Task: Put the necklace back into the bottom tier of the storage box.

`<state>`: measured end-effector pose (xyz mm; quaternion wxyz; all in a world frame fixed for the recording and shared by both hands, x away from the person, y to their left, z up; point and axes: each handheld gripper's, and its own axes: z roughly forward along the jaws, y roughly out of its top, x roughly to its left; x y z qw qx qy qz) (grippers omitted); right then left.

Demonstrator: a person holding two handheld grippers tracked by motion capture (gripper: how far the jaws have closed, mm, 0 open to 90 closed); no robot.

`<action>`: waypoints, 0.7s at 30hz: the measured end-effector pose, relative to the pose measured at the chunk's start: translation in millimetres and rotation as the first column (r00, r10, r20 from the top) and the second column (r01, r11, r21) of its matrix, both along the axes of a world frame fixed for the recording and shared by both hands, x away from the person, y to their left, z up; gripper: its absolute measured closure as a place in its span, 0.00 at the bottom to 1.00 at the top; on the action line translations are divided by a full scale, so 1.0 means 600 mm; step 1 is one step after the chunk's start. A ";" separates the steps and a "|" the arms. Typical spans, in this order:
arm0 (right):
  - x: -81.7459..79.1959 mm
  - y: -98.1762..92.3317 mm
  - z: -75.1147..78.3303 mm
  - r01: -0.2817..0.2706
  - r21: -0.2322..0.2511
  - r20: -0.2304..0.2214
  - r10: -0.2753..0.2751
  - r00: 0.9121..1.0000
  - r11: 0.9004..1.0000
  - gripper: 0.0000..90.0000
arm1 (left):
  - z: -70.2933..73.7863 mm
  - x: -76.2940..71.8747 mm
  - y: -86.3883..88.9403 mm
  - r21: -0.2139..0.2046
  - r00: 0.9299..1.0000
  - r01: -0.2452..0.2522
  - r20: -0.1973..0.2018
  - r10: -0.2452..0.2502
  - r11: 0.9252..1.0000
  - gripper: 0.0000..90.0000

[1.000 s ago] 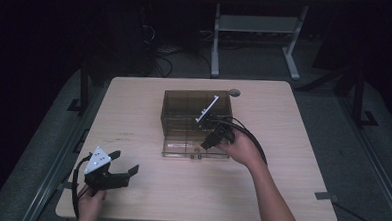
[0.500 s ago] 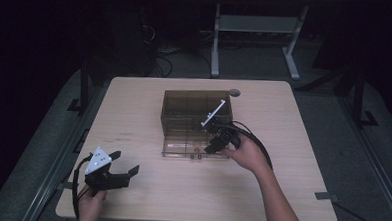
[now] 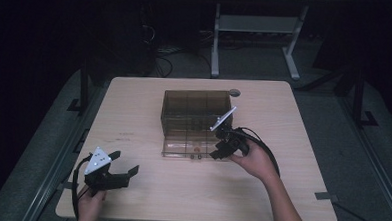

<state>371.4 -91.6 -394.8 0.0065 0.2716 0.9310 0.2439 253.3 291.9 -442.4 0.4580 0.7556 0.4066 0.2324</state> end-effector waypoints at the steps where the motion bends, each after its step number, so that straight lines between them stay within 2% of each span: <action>1: -0.004 -0.002 0.000 -0.002 0.006 0.001 0.002 1.000 1.000 0.60 | 0.000 0.000 0.000 -0.002 1.000 -0.001 -0.002 0.001 1.000 0.14; 8: -0.029 -0.024 -0.007 0.010 0.012 0.004 -0.010 1.000 1.000 0.58 | -0.001 -0.001 -0.002 0.002 1.000 0.003 -0.001 -0.003 1.000 0.14; 21: -0.055 -0.063 -0.034 0.044 0.032 -0.004 -0.044 0.999 0.999 0.56 | -0.003 0.000 -0.002 0.013 1.000 0.001 -0.004 -0.001 1.000 0.14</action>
